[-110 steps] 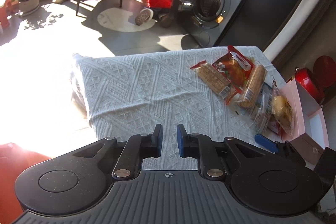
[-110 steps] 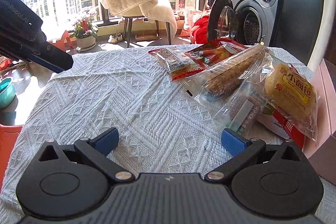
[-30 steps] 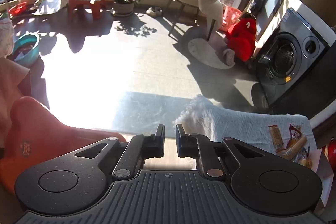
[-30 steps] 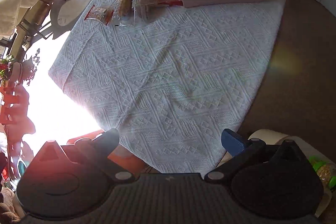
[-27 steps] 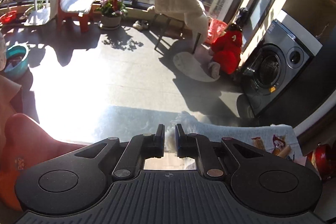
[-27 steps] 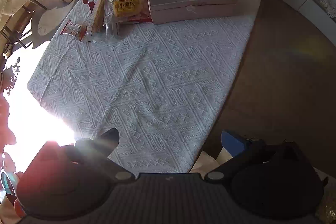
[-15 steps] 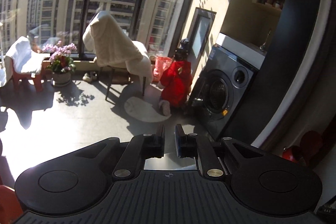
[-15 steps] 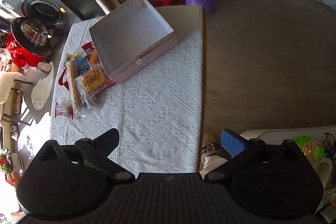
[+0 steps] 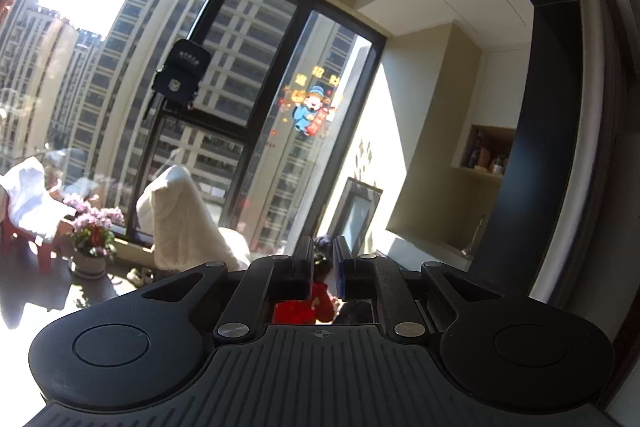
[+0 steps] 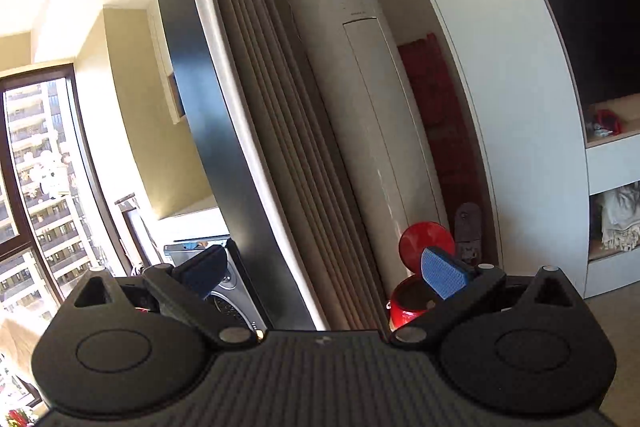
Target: Organize snacks
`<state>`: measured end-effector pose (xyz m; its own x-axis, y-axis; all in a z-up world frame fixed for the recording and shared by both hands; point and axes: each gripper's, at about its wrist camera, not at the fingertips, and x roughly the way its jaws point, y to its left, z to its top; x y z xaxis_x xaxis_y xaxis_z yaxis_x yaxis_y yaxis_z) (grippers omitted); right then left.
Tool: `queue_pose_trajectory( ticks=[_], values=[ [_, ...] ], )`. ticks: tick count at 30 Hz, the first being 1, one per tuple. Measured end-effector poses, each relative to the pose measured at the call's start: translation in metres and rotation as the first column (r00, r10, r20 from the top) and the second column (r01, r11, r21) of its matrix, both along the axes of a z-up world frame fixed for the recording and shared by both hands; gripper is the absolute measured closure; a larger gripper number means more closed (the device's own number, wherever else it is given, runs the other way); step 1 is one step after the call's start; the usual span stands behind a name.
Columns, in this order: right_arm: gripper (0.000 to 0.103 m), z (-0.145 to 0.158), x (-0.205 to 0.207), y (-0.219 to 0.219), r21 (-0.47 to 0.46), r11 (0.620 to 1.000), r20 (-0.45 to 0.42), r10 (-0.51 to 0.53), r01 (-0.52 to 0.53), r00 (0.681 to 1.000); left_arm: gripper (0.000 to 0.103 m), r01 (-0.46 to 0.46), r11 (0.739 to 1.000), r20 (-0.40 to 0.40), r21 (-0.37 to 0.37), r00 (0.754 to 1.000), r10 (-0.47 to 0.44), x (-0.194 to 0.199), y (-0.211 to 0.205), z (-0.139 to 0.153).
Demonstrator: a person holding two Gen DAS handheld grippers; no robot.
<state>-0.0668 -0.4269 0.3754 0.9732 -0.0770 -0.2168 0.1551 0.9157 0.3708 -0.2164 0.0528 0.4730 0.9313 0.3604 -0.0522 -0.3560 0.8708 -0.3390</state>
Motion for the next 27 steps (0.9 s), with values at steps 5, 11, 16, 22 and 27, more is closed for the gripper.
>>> queue_pose_trajectory(
  ticks=[5,11,16,22,27],
  values=[
    [0.0,0.023,-0.017,-0.002,-0.116,0.987,0.169,-0.091,0.111,0.981,0.086,-0.017,0.996,0.149,0.086,0.989,0.004,-0.019,-0.016,0.011],
    [0.0,0.054,-0.039,-0.021,-0.099,0.953,0.434,-0.217,0.286,0.874,0.086,-0.189,0.982,0.378,0.014,0.91,0.17,-0.046,-0.013,0.037],
    [0.0,0.069,-0.04,-0.037,-0.125,0.988,0.35,-0.046,0.095,0.936,0.086,-0.216,0.962,0.374,0.169,0.917,0.14,-0.064,-0.031,0.058],
    [0.0,0.097,-0.072,-0.03,-0.133,0.906,0.587,-0.255,0.403,0.768,0.086,-0.245,0.948,0.462,0.206,0.878,0.126,-0.073,-0.045,0.066],
    [0.0,0.087,-0.077,-0.025,-0.159,0.871,0.565,-0.306,0.466,0.766,0.086,-0.159,0.972,0.263,0.173,0.959,0.11,-0.053,-0.04,0.054]
  ],
)
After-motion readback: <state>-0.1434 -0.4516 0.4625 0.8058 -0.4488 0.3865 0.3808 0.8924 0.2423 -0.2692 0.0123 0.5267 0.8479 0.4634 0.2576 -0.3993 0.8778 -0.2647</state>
